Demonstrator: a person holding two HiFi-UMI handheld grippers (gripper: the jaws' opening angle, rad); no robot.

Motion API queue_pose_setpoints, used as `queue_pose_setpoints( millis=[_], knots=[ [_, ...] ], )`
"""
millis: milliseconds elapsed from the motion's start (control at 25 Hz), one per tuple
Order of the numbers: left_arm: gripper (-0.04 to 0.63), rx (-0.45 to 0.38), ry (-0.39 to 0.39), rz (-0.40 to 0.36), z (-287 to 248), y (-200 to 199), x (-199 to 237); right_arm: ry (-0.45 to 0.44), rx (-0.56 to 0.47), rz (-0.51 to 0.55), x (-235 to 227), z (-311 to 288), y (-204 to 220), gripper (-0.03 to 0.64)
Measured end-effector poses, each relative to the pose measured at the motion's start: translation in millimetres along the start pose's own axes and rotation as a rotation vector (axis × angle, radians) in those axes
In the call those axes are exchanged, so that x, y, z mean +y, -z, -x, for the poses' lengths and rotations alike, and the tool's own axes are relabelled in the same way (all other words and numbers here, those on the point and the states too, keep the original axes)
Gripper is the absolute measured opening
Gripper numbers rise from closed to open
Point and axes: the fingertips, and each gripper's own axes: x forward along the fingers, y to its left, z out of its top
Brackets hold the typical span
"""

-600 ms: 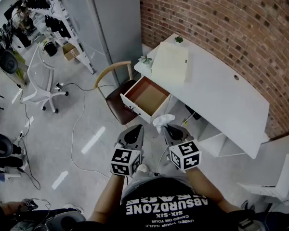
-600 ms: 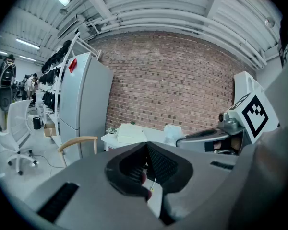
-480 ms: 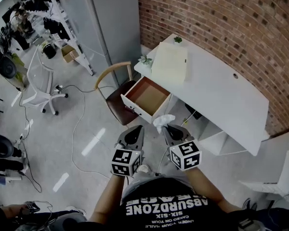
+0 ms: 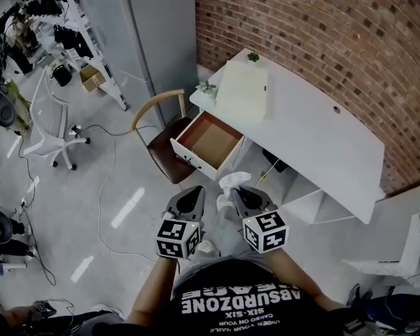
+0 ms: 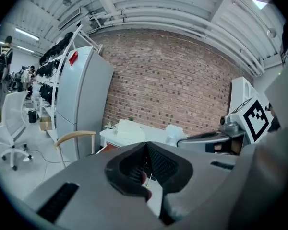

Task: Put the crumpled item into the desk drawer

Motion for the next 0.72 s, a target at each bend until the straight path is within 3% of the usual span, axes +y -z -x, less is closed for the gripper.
queue_pose_setpoints(
  millis=[720],
  knots=[
    [0.006, 0.044, -0.045, 0.010, -121.2, -42.5, 73.6, -0.046, 0.042, 0.022, -90.5, -132.8, -66.2, 0.012]
  ],
)
